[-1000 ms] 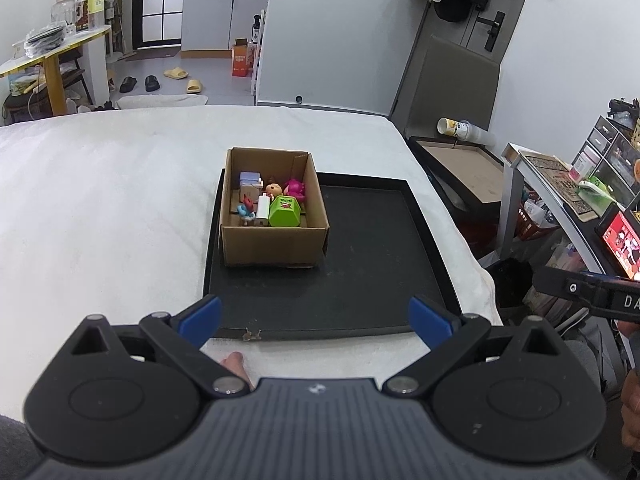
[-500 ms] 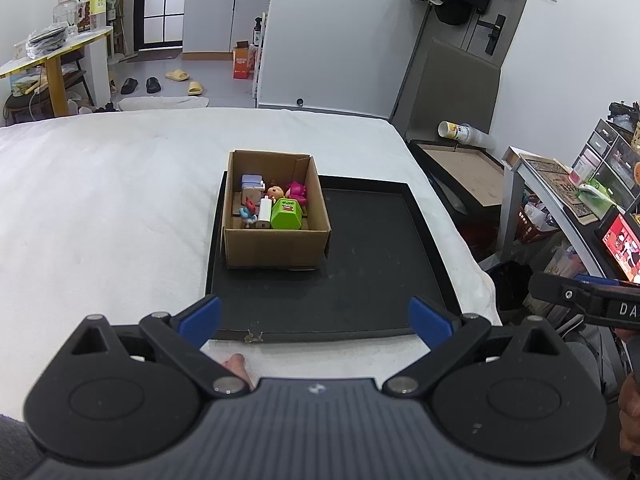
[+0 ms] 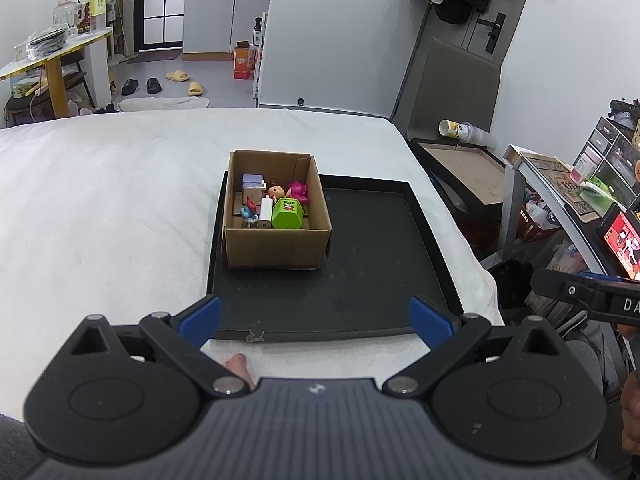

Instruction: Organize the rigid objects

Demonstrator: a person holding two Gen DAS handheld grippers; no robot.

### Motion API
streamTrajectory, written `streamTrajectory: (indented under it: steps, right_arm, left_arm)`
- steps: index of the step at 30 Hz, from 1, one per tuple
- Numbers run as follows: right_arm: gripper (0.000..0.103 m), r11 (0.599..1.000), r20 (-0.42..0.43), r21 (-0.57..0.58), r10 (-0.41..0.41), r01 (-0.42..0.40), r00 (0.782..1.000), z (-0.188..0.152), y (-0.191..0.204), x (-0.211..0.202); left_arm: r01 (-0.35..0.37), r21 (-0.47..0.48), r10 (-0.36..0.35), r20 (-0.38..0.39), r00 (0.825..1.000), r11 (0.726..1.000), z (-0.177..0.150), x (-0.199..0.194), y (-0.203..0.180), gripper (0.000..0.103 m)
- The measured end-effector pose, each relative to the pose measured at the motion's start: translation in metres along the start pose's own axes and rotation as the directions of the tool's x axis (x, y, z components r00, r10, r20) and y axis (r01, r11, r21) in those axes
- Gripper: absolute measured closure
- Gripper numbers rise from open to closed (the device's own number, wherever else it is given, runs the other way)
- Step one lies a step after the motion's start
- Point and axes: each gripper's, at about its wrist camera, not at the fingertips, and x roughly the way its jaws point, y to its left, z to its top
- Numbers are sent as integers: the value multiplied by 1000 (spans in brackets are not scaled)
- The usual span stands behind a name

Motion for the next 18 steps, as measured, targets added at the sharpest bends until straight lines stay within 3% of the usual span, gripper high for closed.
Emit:
streamTrajectory:
  steps: [18]
  right_arm:
    - [0,1000,-7,5,5,-5,1000,-1,-1,2]
  left_arm:
    - [-15,37,14,12,1000,999,-1,-2,-4,3]
